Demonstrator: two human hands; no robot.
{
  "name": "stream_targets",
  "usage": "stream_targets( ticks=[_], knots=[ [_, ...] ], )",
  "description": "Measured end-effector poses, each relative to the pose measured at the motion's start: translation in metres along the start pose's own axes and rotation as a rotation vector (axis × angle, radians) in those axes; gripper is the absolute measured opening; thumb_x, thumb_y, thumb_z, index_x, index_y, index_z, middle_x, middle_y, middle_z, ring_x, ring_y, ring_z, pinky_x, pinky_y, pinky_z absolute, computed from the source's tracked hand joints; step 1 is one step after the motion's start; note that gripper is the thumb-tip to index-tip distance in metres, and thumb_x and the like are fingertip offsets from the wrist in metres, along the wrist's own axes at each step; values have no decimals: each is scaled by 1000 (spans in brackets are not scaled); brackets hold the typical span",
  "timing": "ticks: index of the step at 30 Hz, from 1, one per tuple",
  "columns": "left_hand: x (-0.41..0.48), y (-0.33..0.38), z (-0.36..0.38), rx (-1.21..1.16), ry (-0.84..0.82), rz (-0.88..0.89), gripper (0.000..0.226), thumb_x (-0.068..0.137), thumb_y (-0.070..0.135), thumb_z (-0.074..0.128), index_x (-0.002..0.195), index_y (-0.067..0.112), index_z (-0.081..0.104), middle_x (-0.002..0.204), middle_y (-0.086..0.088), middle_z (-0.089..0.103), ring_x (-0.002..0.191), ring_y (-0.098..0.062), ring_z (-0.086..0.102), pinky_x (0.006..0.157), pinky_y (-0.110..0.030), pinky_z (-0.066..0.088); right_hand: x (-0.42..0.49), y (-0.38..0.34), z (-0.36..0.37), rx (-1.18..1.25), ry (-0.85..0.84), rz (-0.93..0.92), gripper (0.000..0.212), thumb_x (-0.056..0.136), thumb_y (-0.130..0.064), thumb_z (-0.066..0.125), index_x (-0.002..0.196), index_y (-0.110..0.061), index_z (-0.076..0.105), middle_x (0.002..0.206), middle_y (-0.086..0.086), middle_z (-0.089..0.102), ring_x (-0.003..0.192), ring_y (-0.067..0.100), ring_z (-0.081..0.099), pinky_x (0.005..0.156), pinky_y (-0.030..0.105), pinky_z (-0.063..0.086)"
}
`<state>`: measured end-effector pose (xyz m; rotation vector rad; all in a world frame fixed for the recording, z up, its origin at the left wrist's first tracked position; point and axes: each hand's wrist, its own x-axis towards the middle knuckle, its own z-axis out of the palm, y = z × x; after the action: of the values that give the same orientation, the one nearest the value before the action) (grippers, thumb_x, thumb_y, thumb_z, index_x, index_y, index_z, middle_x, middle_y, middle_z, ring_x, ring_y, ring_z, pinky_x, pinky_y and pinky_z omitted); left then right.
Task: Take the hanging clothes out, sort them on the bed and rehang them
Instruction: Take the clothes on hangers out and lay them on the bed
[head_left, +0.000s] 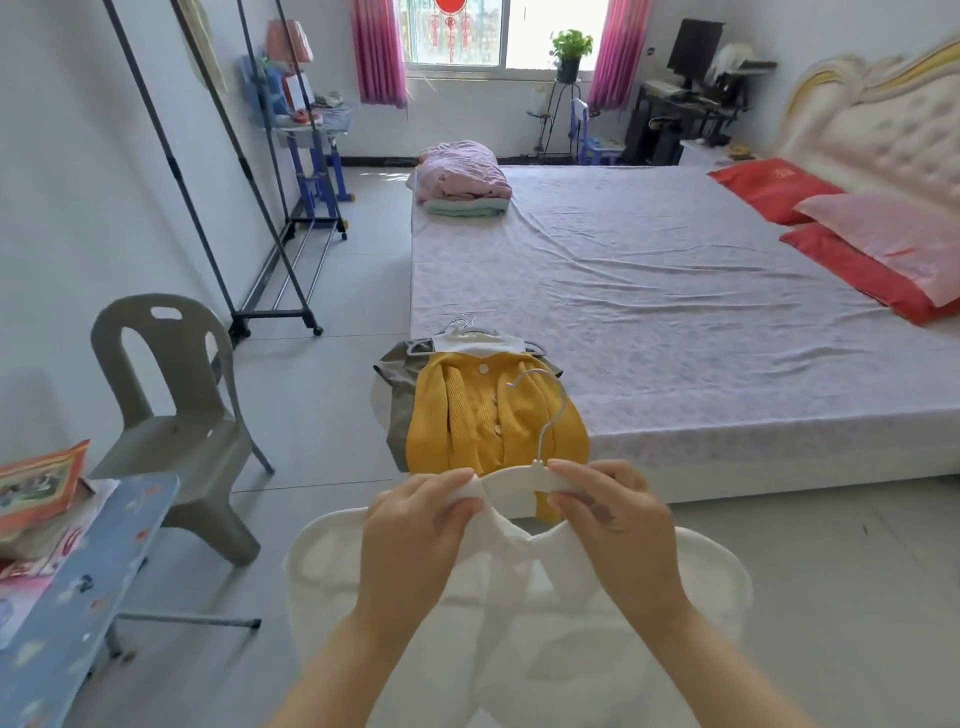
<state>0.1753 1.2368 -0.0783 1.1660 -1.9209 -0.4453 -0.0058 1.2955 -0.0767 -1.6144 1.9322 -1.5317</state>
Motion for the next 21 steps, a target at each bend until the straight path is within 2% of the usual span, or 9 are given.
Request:
stream_targets(
  ticks=[4, 9, 12, 16, 21],
  knots=[
    [72, -39, 30, -77, -4, -18, 23, 73, 16, 76, 96, 17, 73, 88, 0, 72, 74, -19, 67, 68, -46, 54, 70, 24, 38, -21, 7, -16, 49, 72, -4, 76, 97, -44, 65, 86, -7, 59, 71, 7, 62, 65, 21, 50],
    [160, -78, 55, -125, -28, -32, 22, 75, 16, 75, 97, 16, 73, 89, -2, 71, 77, -23, 67, 71, -49, 52, 155, 42, 79, -66, -4, 31, 45, 74, -5, 75, 96, -43, 65, 87, -12, 57, 74, 13, 63, 67, 28, 51],
    [208, -96, 72, -134, -31, -22, 20, 75, 16, 75, 96, 16, 73, 89, -2, 71, 76, -23, 67, 70, -49, 52, 200, 55, 98, -67, 3, 51, 41, 74, -4, 74, 98, -36, 68, 88, -5, 59, 75, 13, 63, 69, 30, 52],
    [262, -118, 98, -116, -47, -48, 23, 75, 27, 67, 95, 17, 73, 90, -1, 71, 78, -23, 67, 74, -48, 52, 255, 80, 122, -60, -8, 67, 41, 73, -4, 75, 98, -36, 67, 88, -12, 57, 78, 12, 63, 70, 20, 50],
    [330, -147, 142, -82, -34, -82, 22, 73, 21, 70, 94, 14, 73, 90, -3, 72, 82, -21, 66, 75, -47, 52, 331, 128, 154, -38, -34, 99, 44, 71, -3, 75, 97, -37, 68, 86, -20, 55, 77, 4, 61, 71, 8, 45]
  ],
)
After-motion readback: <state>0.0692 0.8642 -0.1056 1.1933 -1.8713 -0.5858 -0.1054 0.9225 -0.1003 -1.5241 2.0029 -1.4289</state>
